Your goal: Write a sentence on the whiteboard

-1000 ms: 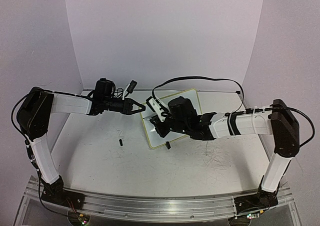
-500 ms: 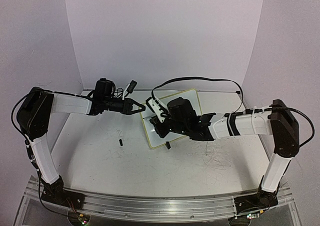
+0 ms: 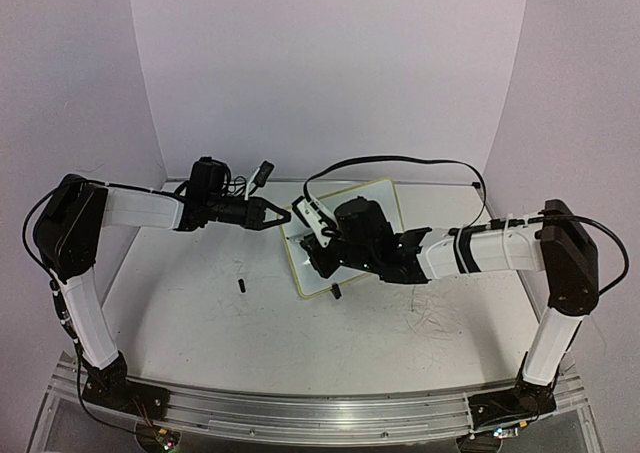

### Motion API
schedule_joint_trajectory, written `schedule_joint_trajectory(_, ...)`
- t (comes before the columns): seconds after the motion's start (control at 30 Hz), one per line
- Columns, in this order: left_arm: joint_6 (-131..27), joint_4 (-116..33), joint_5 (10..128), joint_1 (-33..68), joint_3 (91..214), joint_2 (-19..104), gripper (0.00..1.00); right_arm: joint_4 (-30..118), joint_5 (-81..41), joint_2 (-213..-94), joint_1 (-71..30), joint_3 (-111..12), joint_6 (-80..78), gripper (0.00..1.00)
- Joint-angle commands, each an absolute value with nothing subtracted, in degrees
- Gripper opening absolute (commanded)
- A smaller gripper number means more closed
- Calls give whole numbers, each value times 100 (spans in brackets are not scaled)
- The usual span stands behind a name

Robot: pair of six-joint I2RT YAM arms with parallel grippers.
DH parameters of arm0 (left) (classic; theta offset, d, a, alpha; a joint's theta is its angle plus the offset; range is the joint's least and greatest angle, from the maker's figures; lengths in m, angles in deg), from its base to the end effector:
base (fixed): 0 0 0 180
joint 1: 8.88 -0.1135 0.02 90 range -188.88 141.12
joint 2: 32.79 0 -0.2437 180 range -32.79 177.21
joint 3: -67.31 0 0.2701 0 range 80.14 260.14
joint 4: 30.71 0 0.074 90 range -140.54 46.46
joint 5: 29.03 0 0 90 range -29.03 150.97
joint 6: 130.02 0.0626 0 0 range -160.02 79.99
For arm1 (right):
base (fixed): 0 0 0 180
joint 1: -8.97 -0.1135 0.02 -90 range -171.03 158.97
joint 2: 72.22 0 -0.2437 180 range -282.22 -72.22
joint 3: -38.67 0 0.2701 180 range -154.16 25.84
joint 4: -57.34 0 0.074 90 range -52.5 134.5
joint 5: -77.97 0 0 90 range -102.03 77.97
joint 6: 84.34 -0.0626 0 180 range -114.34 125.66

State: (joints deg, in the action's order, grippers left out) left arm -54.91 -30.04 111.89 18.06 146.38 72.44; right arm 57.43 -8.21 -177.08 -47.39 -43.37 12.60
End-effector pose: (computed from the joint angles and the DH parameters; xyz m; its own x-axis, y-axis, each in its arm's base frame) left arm 0.3603 -0.2376 0.1807 -0.6047 0.1256 -0.7865 0.7811 0.2864 -0.5548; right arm 0.2568 0.3784 0.1916 -0.1162 -0.3923 -0.9125 -0.8167 0.5606 -0.1370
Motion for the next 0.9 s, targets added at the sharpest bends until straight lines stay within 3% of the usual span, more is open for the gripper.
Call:
schedule_joint_trajectory(0.0, -5487, -3053, 11240, 1772, 14619, 7189, 0, 5813, -602, -17578, -4742, -4257, 1166, 0)
schedule_joint_trajectory(0.87, -5469, -3070, 11242, 1776, 14628, 7186, 0, 5812, -472, -17471, -4746, -4078, 1077, 0)
